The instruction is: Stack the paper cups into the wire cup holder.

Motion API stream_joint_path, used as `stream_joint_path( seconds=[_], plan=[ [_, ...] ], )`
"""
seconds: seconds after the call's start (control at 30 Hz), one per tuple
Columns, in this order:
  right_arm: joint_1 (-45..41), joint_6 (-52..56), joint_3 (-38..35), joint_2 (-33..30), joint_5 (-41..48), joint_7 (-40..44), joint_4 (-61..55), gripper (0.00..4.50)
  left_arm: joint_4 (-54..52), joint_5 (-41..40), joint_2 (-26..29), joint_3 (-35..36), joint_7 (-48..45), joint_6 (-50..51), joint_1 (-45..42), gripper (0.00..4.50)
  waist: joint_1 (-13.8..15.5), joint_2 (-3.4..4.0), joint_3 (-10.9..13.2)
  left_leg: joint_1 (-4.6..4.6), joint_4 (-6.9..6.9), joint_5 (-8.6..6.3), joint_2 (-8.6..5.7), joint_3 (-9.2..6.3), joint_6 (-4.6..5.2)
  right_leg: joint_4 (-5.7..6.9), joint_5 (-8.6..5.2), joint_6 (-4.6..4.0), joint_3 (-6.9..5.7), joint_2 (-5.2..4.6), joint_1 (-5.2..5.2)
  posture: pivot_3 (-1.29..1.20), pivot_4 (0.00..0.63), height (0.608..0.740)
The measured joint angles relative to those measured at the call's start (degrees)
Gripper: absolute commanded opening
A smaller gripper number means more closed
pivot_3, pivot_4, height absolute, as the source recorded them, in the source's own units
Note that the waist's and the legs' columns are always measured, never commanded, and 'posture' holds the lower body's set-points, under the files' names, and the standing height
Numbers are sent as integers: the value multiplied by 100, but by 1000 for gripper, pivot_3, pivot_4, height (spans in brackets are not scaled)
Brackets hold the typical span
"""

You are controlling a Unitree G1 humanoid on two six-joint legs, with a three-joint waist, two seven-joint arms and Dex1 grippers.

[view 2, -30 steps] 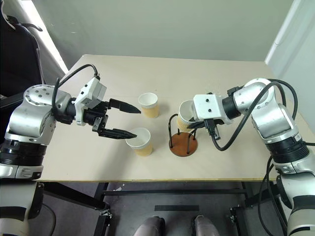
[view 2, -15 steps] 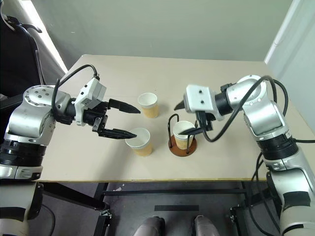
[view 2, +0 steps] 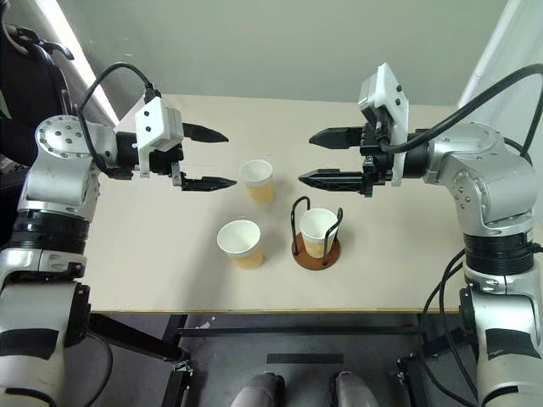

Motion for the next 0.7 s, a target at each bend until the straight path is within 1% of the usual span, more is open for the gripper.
stream_joint_path(
  seconds=[0.07, 0.27, 0.53, 0.7],
  plan=[
    [39, 44, 1, -39, 65, -22, -17, 3656, 337, 224, -51, -68, 115, -380, -185, 4500, 0, 0, 0, -1, 0, 0, -1, 0, 0, -1, 19, 36, 0, 1, 0, 0, 150, 740],
    [56, 75, 5, -147, 213, -64, -35, 3656, 1053, 759, -142, -315, 209, -1228, -430, 4500, 2, 0, 0, -6, -2, -1, -1, 0, 1, -4, 20, 45, 0, 1, -4, 0, 150, 740],
    [65, 71, 14, -242, 265, -75, -91, 3656, 1696, 1368, -286, -616, 501, -1981, -646, 4500, 2, 0, 0, -11, 4, -2, -3, -2, 4, -3, 24, 52, 0, 1, -7, 0, 150, 740],
    [121, 44, 25, -277, 273, -74, -96, 3656, 1993, 1566, -387, -629, 718, -2248, -772, 4500, 12, 0, 0, -14, 7, -2, -5, -3, 4, -4, 25, 56, 0, 0, -7, 0, 150, 740]
  ],
)
